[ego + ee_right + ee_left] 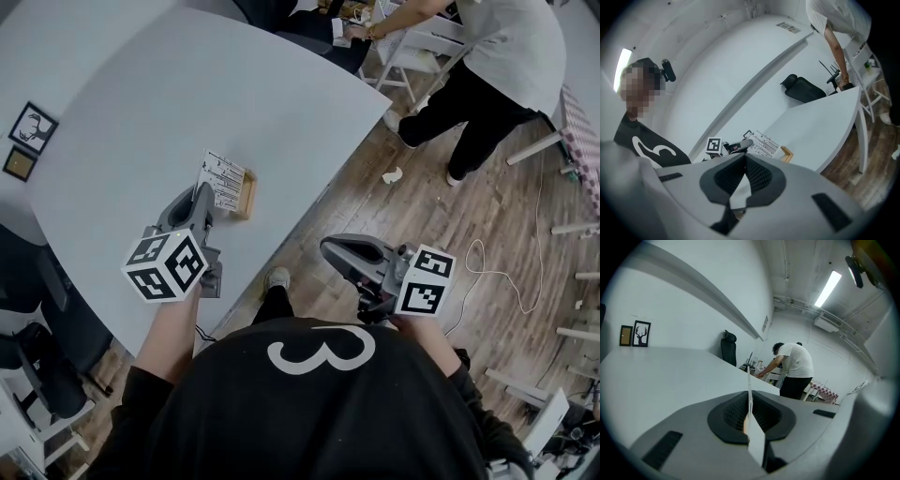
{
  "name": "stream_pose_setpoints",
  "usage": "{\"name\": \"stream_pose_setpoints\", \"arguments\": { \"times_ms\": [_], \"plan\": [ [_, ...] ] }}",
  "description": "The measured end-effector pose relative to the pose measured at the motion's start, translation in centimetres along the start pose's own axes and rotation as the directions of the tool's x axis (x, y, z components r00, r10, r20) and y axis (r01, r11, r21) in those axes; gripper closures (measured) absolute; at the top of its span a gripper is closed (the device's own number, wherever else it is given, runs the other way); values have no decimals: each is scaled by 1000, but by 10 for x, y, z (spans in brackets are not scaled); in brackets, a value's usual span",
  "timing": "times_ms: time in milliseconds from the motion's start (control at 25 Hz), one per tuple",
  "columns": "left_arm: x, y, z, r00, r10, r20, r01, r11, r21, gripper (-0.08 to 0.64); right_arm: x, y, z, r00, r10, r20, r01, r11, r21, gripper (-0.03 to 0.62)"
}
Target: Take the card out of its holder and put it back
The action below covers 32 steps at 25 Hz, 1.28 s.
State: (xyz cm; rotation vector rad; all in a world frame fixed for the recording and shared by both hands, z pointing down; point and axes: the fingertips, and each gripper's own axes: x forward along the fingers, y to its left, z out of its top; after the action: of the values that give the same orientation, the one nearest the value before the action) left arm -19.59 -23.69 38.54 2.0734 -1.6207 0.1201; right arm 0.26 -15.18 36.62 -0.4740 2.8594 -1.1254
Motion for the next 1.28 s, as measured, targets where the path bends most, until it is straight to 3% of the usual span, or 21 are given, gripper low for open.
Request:
{"name": "stream_pose_setpoints", "arguments": {
  "times_ms": [360,600,1280],
  "plan": [
    [-14,-11,14,998,-12,63,12,1000,-7,534,-5,8,-5,1000,11,-12,-11,1000,-18,586],
    [-54,-31,14,995,-31,100,34,999,-32,534,-22,37,-11,1000,29,-10,-30,998,-58,586],
    [-129,-129,-17,967,-215,137,221,975,-31,534,-78,94,-31,998,64,-15,-65,988,-143,586]
  ]
}}
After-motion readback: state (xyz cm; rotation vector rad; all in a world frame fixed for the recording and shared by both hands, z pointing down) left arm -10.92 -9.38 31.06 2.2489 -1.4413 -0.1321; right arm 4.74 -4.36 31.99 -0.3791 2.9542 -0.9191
